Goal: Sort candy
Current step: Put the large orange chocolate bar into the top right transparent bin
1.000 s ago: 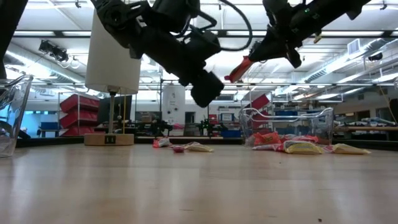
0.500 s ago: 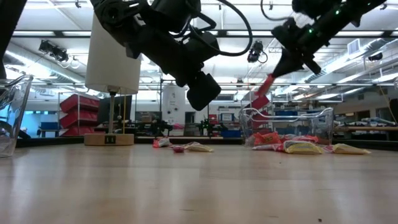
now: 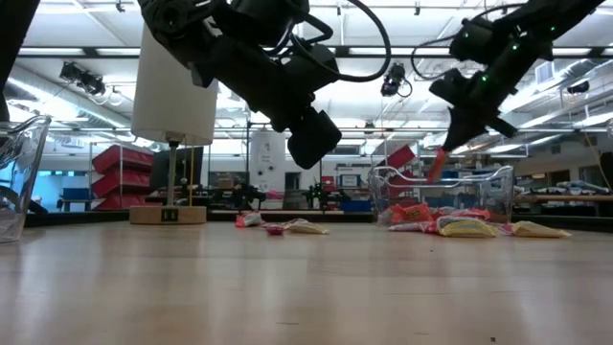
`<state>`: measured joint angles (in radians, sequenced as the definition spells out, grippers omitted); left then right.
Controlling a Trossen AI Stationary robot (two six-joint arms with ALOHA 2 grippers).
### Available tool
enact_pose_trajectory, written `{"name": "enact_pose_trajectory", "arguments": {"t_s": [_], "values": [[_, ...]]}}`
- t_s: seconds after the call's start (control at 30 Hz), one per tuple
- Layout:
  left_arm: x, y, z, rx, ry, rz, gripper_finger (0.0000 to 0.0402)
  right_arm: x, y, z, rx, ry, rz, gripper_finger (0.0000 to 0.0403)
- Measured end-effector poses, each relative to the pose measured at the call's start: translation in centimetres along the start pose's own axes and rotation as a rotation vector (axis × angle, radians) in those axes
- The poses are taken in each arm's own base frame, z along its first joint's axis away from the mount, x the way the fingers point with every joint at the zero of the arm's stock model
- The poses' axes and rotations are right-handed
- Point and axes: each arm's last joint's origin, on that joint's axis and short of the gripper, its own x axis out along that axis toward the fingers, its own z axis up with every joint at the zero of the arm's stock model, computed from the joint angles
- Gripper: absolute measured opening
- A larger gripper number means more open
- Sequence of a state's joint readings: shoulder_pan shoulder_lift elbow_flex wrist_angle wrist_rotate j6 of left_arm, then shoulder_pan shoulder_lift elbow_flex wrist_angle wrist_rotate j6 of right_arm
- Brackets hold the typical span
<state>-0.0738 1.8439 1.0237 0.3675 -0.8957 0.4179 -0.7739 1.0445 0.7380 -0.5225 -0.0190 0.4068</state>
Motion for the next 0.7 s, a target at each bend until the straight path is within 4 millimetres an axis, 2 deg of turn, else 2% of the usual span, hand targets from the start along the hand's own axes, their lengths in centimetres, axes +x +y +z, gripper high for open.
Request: {"name": "enact_pose_trajectory", "arguments": {"t_s": [0.33, 0.7], "values": [[0.0, 0.0, 0.0, -0.001, -0.001, -0.001, 0.0152, 0.8, -1.3, -0.8, 0.015, 0.135, -0.083, 0.0000], [0.0, 0.0, 0.0, 0.000, -0.001, -0.001, 0.0152, 1.8, -1.7, -1.4, 0.002, 0.240, -0.126, 0.0000]]}}
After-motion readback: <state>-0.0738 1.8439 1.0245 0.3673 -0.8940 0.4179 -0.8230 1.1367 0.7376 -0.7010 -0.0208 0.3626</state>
